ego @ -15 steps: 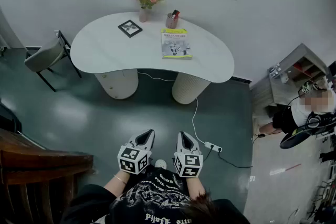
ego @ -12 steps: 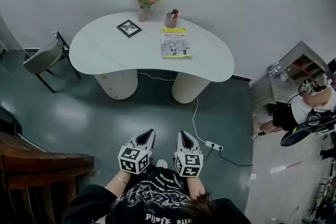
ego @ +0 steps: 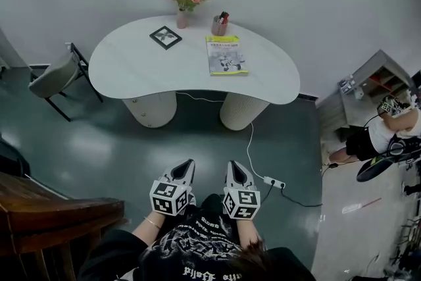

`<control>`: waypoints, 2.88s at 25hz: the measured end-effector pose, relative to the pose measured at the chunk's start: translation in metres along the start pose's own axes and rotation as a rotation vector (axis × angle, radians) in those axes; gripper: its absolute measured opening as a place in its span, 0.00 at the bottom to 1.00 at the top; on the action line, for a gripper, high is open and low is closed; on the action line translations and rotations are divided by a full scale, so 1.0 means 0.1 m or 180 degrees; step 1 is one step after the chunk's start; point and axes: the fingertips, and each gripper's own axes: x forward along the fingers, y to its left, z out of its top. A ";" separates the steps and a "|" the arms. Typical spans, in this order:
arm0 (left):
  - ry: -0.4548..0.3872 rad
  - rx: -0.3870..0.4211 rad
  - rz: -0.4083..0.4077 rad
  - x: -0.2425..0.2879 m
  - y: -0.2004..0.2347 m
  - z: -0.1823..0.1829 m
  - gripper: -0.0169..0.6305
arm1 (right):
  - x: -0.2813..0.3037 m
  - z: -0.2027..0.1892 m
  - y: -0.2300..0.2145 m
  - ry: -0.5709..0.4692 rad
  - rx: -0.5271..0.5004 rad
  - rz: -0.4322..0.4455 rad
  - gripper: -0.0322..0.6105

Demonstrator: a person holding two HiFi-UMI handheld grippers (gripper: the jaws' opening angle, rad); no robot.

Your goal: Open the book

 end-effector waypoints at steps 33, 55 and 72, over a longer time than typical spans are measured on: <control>0.0064 -0.0116 0.0540 1.59 0.44 0.62 0.06 | 1.56 0.69 -1.18 0.0143 -0.0161 0.0223 0.09; 0.0015 -0.0255 0.0758 3.09 0.19 1.19 0.06 | 2.52 1.29 -2.17 0.0243 -0.0168 0.0742 0.09; -0.0057 -0.0262 0.0719 3.42 0.26 1.43 0.06 | 2.74 1.35 -2.30 0.0302 -0.0099 0.0781 0.09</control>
